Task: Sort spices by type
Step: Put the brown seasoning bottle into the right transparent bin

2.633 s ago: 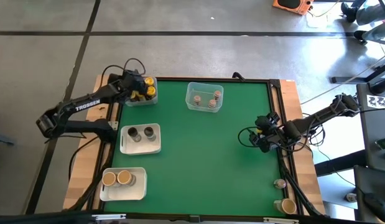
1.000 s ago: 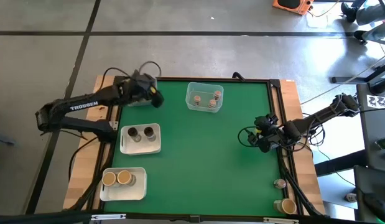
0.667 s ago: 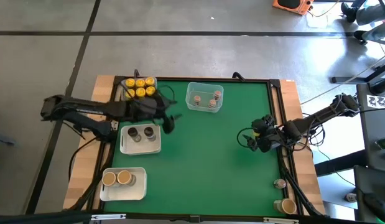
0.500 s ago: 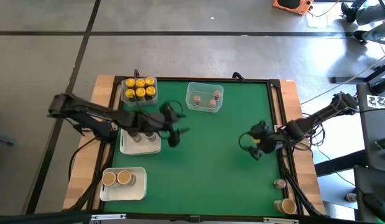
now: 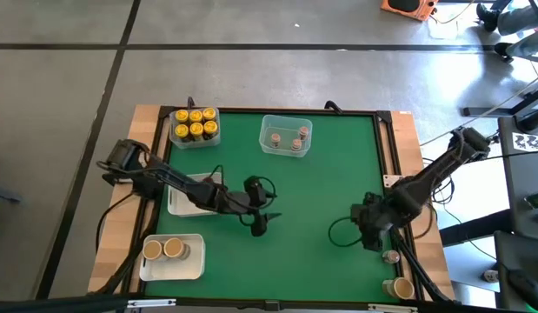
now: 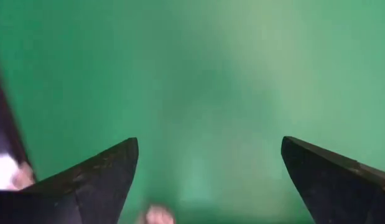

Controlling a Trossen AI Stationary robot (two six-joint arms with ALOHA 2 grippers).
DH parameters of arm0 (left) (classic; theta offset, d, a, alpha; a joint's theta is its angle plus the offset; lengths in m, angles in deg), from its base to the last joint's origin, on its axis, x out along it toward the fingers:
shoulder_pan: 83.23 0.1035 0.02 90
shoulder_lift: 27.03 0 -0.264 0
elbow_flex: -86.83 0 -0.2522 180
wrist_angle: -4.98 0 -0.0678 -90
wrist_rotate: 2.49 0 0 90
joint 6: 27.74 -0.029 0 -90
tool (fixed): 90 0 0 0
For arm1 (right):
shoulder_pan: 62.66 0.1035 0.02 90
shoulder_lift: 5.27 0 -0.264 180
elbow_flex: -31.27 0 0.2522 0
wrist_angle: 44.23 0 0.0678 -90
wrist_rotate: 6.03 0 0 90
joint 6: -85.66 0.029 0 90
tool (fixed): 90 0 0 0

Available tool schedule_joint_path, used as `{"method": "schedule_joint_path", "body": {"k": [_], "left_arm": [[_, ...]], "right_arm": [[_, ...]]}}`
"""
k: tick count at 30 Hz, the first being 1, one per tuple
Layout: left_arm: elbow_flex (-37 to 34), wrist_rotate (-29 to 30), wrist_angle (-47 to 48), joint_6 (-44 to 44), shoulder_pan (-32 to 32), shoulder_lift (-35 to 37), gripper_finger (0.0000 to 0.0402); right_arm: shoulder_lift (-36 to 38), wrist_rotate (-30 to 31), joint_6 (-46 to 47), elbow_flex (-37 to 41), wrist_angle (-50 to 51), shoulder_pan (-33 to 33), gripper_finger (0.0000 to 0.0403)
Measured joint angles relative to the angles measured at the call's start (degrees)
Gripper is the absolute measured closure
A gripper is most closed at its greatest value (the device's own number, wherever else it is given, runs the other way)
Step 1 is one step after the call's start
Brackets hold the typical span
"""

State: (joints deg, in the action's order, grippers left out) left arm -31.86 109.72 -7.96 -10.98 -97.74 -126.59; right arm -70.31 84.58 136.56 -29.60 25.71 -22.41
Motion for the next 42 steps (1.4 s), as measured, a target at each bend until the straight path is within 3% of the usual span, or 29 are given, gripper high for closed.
{"method": "schedule_joint_path", "body": {"k": [3, 8, 12, 18, 27, 31, 39, 42], "left_arm": [[0.0, 0.0, -0.2, 1.9, -0.5, -1.6, 0.0101], [0.0, 0.1, -0.4, 3.2, -1.0, -2.3, 0.0101], [0.0, 0.1, -1.1, 2.9, -1.4, -2.3, 0.0101], [0.0, 0.2, -1.4, 2.5, -1.8, -2.3, 0.0101], [0.0, 0.9, -1.2, 2.0, -1.7, -2.3, 0.0101], [0.0, 0.9, -1.2, 2.0, -1.7, -2.3, 0.0101], [0.0, 0.9, -1.3, 2.1, -1.7, -2.3, 0.0101], [0.0, 0.9, -1.2, 2.1, -1.7, -2.3, 0.0101]], "right_arm": [[-5.1, -6.3, 1.4, -1.7, 5.8, 0.8, 0.0011], [-10.8, -18.3, 3.3, -1.8, 6.3, 2.0, 0.0011], [-13.6, -22.8, 6.4, -1.8, 5.6, 5.3, 0.0011], [-16.2, -23.7, 12.0, -1.8, -0.1, 12.6, 0.0011], [-21.1, -22.2, 13.5, -1.4, -0.3, 21.0, 0.0016], [-21.8, -21.6, 13.3, -1.5, -1.3, 21.2, 0.0061], [-21.9, -17.8, 13.4, -1.4, -0.9, 21.2, 0.0216], [-22.0, -18.0, 13.4, -1.6, -0.7, 20.0, 0.0227]]}}
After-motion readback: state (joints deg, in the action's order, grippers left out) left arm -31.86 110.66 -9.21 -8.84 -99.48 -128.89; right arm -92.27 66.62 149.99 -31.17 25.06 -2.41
